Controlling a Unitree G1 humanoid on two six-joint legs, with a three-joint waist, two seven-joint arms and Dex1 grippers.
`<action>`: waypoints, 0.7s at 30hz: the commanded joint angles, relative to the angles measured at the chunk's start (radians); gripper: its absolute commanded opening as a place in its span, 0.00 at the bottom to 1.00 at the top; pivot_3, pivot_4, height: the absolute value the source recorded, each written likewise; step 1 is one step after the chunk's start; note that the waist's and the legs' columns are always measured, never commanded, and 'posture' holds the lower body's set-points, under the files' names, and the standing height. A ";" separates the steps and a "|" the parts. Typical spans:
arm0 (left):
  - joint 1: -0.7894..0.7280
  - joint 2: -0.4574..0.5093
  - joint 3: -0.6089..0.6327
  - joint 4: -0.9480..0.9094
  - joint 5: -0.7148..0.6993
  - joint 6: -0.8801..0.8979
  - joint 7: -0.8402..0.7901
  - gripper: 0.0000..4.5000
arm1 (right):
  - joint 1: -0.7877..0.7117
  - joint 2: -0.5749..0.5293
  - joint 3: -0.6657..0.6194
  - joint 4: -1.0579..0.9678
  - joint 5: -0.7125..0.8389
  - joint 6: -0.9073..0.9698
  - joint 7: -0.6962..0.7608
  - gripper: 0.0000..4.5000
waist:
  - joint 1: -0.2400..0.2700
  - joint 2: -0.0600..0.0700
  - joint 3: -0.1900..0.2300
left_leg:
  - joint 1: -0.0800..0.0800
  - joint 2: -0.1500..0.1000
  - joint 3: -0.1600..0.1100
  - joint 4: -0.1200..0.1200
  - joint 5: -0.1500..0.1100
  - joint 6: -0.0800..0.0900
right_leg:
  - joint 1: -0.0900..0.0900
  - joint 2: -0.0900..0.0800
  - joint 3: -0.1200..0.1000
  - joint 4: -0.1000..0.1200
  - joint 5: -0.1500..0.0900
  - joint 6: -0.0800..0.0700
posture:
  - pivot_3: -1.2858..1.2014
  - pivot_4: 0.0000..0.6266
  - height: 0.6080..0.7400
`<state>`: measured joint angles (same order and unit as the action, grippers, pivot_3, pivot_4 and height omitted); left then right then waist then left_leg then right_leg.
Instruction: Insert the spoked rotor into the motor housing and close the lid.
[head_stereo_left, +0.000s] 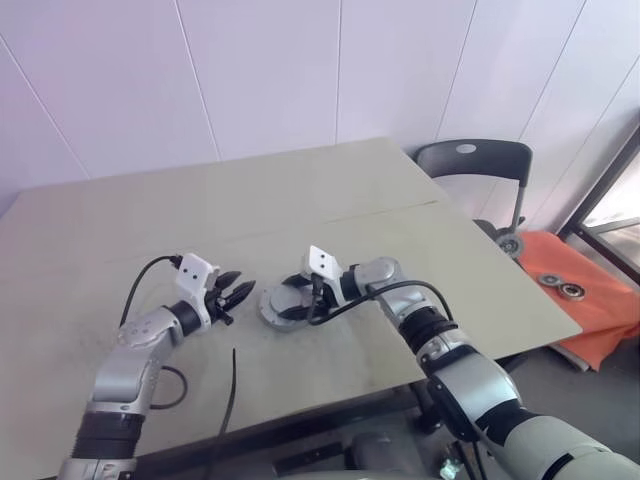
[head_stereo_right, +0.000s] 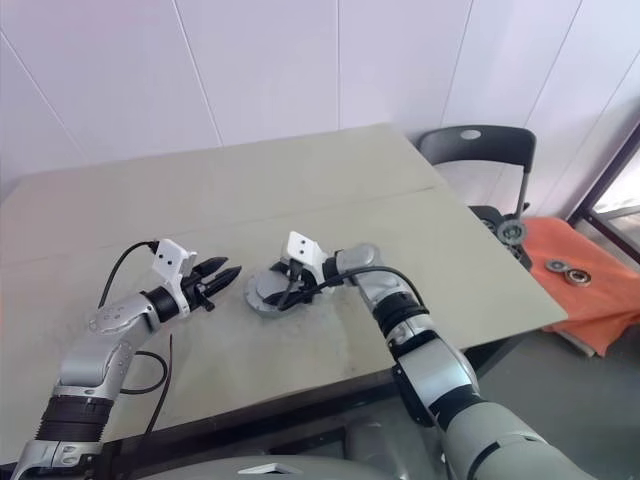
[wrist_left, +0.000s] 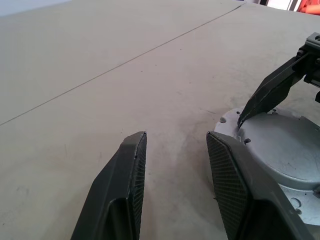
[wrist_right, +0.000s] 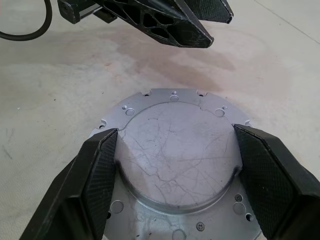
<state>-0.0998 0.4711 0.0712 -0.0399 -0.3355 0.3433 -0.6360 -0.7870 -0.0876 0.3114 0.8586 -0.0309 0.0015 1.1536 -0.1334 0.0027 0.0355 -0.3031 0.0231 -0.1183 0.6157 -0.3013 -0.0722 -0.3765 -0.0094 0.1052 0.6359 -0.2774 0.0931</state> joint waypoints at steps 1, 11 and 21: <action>-0.011 0.004 0.018 -0.023 0.000 -0.009 0.004 0.44 | 0.004 0.020 -0.004 0.042 -0.007 0.073 -0.034 0.71 | 0.000 0.000 0.000 | 0.000 0.000 0.000 0.000 0.000 0.000 | 0.000 0.000 0.000 0.000 0.000 0.000 | 0.52 0.00 1.00; -0.012 0.000 0.017 -0.022 -0.001 -0.011 0.006 0.44 | 0.019 0.017 -0.047 -0.040 0.061 0.086 0.058 0.71 | 0.005 0.000 0.001 | -0.017 0.000 0.000 -0.001 0.000 0.000 | -0.020 0.000 0.000 0.000 0.004 0.003 | 0.52 0.00 1.00; -0.011 -0.002 0.015 -0.027 -0.001 -0.010 0.009 0.44 | 0.013 0.022 -0.056 -0.022 0.040 0.034 0.000 0.71 | 0.005 0.000 0.001 | -0.017 0.000 0.000 -0.001 0.000 0.000 | -0.020 0.000 0.000 -0.001 0.003 0.002 | 0.52 0.00 1.00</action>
<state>-0.0962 0.4679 0.0711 -0.0399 -0.3356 0.3431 -0.6293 -0.7731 -0.0797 0.2493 0.8256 0.0178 0.0473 1.1795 -0.1280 0.0025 0.0367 -0.3203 0.0231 -0.1186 0.6147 -0.3011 -0.0723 -0.3968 -0.0094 0.1052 0.6354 -0.2747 0.0955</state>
